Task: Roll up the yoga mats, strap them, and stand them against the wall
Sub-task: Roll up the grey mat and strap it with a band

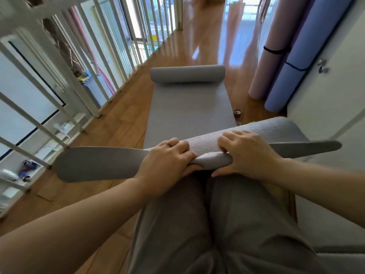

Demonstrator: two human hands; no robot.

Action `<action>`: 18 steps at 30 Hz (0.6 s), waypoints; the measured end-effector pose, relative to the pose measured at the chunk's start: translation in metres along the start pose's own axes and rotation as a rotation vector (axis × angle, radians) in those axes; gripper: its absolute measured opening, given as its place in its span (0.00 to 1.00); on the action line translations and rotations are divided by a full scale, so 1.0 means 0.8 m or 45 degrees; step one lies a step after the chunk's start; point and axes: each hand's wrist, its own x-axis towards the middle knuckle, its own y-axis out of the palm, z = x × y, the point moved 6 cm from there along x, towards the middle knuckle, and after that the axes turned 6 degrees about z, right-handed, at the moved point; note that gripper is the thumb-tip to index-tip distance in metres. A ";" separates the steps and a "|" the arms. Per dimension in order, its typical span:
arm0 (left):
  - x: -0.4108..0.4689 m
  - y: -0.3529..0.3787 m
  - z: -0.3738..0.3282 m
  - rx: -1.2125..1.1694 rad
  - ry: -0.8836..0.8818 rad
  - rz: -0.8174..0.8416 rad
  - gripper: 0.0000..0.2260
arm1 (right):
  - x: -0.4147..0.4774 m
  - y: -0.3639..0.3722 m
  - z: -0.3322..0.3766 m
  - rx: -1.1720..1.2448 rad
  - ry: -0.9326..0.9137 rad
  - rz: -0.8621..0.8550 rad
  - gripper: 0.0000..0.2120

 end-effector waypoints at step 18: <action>-0.039 0.027 -0.005 -0.108 -0.034 -0.081 0.18 | -0.040 0.027 -0.008 0.075 -0.076 -0.172 0.26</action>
